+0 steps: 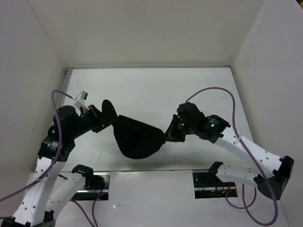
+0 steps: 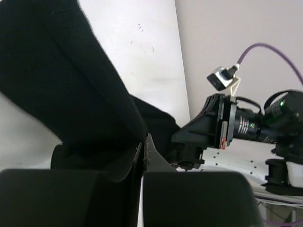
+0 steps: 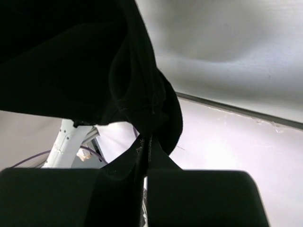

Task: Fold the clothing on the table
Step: Flatten the skirt out

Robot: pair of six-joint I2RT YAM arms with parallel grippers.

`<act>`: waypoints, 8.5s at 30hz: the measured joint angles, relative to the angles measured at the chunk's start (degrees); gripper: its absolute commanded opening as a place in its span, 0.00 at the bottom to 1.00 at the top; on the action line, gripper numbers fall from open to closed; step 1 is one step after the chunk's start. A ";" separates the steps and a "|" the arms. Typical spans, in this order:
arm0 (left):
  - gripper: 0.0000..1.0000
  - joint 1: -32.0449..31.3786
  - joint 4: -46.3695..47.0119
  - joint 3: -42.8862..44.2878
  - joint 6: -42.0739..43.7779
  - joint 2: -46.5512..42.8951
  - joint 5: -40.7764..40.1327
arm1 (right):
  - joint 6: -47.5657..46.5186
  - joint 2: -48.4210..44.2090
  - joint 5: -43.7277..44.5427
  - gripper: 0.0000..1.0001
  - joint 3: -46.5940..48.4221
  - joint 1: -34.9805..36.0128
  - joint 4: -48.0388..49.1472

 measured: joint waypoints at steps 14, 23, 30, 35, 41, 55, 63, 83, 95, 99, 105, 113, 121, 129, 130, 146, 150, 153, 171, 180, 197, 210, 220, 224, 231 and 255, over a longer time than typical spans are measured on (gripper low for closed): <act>0.90 -0.74 15.28 7.58 1.05 57.40 -6.60 | -5.60 17.90 8.61 0.00 -4.00 -12.68 -0.02; 0.87 -3.78 22.29 0.04 0.20 40.54 -12.00 | -12.28 30.62 16.24 0.00 5.73 -17.03 2.97; 0.23 -9.42 15.98 -16.87 -3.80 8.92 -12.98 | -14.84 37.83 17.25 0.00 6.19 -19.41 5.07; 0.39 -10.27 15.37 -25.97 -8.52 -7.91 -12.35 | -16.00 39.98 16.92 0.00 6.19 -21.22 6.01; 0.85 -10.93 14.67 -34.32 -13.77 -3.96 -11.06 | -16.59 40.09 16.15 0.00 6.47 -21.51 6.21; 0.65 -19.23 29.07 -31.30 -20.50 25.83 -15.74 | -16.74 39.82 15.63 0.00 6.49 -21.51 6.12; 0.61 -23.58 36.87 -28.72 -22.32 33.11 -18.03 | -16.74 37.13 15.72 0.00 6.34 -21.62 6.05; 0.01 -27.21 34.88 -13.42 -18.49 49.31 -16.57 | -17.99 33.88 16.68 0.00 4.13 -24.92 5.55; 0.01 -12.04 17.88 -5.49 -6.51 31.30 -16.44 | -18.23 27.78 14.47 0.00 -0.83 -27.28 4.39; 0.01 -10.08 15.87 -6.23 -3.67 36.02 -15.02 | -18.16 25.53 13.84 0.00 -1.51 -27.28 4.11; 0.01 -9.22 13.16 -7.23 -0.66 37.44 -11.89 | -15.56 20.44 12.11 0.00 -4.11 -22.80 1.51; 0.01 -9.46 10.78 -13.68 0.72 27.82 -9.35 | -6.32 12.46 6.95 0.00 -11.67 -10.58 -0.13; 0.66 -9.44 12.98 -12.17 1.84 48.30 -6.99 | -3.34 20.39 7.82 0.01 -14.43 -9.60 -0.04; 0.76 -10.03 12.59 -11.72 1.81 38.71 -15.87 | -3.30 24.20 10.64 0.24 -13.94 -9.55 -0.17; 0.74 -10.21 12.50 -12.33 1.79 36.98 -16.11 | -3.39 24.59 10.78 0.24 -13.86 -9.53 -0.20; 0.44 -12.57 12.76 -24.70 -1.05 23.85 -12.02 | -3.65 25.70 10.56 0.27 -12.90 -9.42 0.15; 0.44 -13.00 15.63 -25.07 -0.96 30.71 -11.26 | -3.65 25.70 10.21 0.27 -12.55 -9.42 0.26; 0.44 -13.77 17.18 -25.14 -0.96 33.77 -10.56 | -3.65 25.70 10.12 0.27 -12.52 -9.42 0.28; 0.00 -22.53 26.95 -16.90 -1.33 49.24 -5.95 | -3.04 24.55 9.55 0.27 -12.52 -9.42 0.24; 0.00 -22.25 12.61 -15.21 -0.76 36.63 -12.70 | -2.38 21.99 9.68 0.13 -12.72 -9.68 0.13; 0.00 -20.28 1.86 -21.68 -5.92 22.32 -16.20 | -0.68 19.67 11.54 0.00 -13.57 -12.59 0.33; 0.34 -20.04 -2.38 -21.64 -8.20 19.02 -18.47 | -1.55 20.02 13.73 0.00 -13.92 -13.49 -1.01; 0.45 -20.04 -0.07 -25.18 -9.84 13.66 -17.59 | -2.75 22.27 13.88 0.00 -13.92 -13.49 -1.03; 0.45 -20.04 3.58 -25.79 -9.94 15.96 -16.65 | -3.21 22.27 13.86 0.00 -13.92 -13.49 -1.01; 0.45 -20.04 11.08 -25.64 -9.70 22.97 -16.09 | -3.58 22.27 13.70 0.00 -13.92 -13.46 -1.01; 0.00 -16.70 7.08 -12.55 -0.94 29.55 -19.74 | -2.23 22.29 13.73 0.00 -13.92 -12.70 -1.66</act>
